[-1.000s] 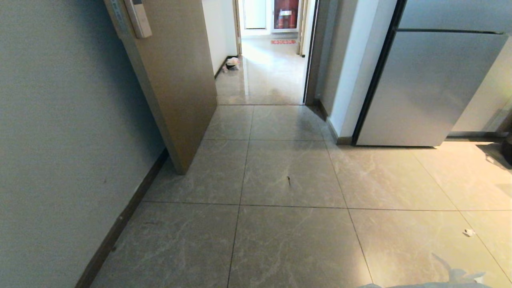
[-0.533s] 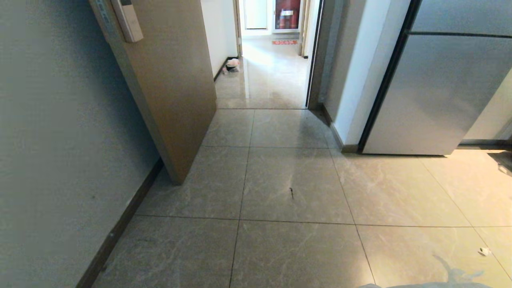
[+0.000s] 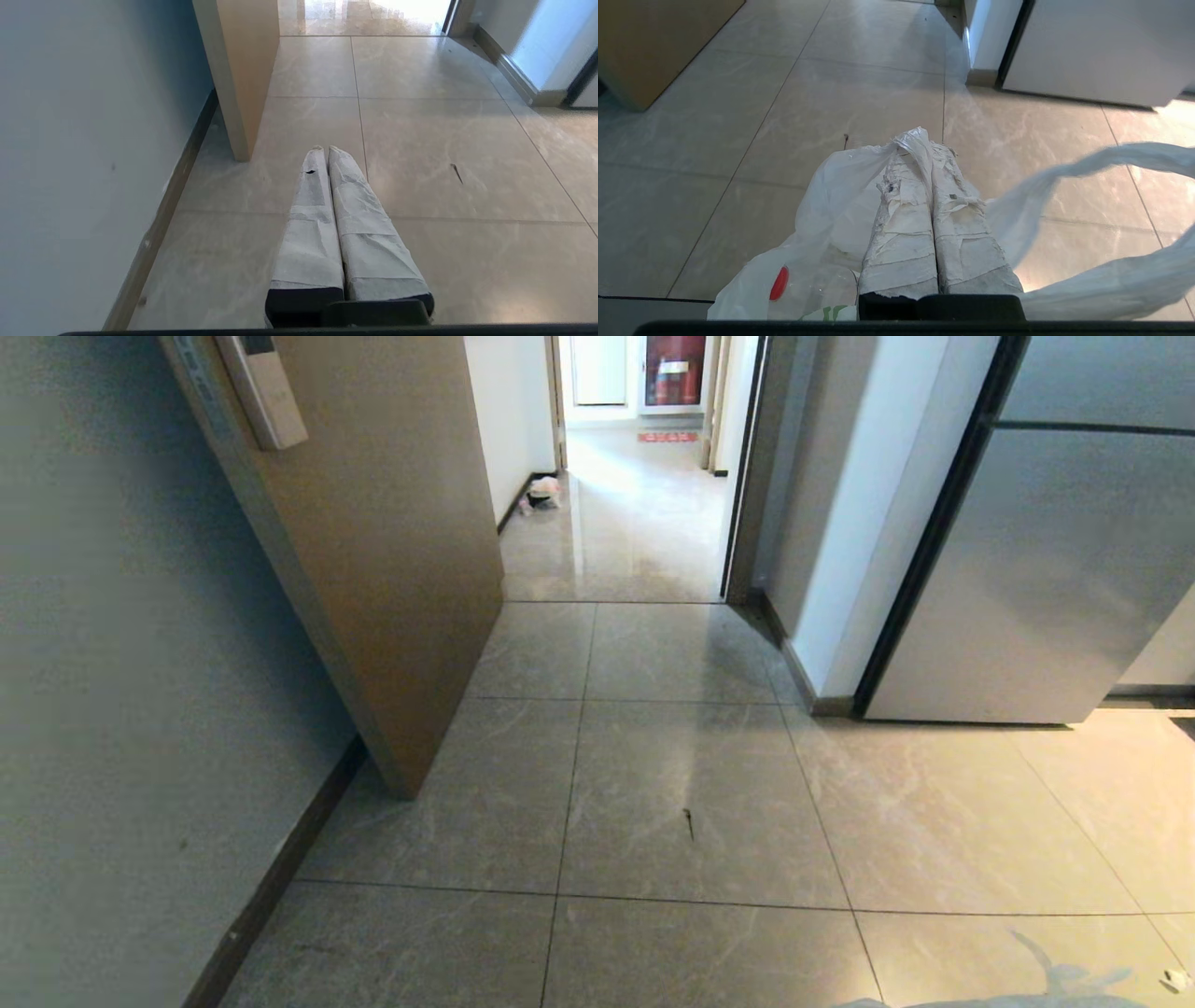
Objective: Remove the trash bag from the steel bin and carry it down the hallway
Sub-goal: Put the trash bag at the door
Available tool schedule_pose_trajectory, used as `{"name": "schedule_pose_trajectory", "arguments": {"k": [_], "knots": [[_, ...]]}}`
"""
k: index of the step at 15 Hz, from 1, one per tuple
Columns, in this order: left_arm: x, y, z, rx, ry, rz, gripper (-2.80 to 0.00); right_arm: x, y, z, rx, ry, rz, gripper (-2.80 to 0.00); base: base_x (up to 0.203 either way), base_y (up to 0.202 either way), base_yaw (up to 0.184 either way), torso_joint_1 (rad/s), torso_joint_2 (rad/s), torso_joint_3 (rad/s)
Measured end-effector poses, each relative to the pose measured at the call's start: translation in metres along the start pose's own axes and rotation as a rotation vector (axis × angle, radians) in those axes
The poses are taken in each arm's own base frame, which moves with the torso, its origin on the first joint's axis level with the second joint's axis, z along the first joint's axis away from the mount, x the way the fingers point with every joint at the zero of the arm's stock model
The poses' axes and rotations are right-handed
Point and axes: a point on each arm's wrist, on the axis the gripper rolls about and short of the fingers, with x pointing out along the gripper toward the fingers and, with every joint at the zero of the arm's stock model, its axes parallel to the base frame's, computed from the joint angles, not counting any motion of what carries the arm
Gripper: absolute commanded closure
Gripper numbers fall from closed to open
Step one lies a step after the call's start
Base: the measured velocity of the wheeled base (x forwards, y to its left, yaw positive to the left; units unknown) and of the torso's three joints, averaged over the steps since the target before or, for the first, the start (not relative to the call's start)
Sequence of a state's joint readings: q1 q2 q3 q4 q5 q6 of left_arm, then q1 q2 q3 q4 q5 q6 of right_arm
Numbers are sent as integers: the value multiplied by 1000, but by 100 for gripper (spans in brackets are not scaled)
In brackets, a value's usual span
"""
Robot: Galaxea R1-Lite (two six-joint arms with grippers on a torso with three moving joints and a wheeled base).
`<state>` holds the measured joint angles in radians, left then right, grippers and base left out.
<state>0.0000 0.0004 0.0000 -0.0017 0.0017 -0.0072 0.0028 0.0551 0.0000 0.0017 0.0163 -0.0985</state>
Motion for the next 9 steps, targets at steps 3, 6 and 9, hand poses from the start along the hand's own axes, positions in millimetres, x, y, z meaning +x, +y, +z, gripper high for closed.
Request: {"name": "schedule_pose_trajectory", "arguments": {"k": [3,6,9], "knots": [[0,0,0,0,0,0,0,0,0,0,0,0,0,0,194,0,1,2,1,2],[0,0,0,0,0,1,0,0,0,0,0,0,0,0,192,0,-2,2,4,2],[0,0,0,0,0,0,0,0,0,0,0,0,0,0,193,0,1,2,3,2]]}}
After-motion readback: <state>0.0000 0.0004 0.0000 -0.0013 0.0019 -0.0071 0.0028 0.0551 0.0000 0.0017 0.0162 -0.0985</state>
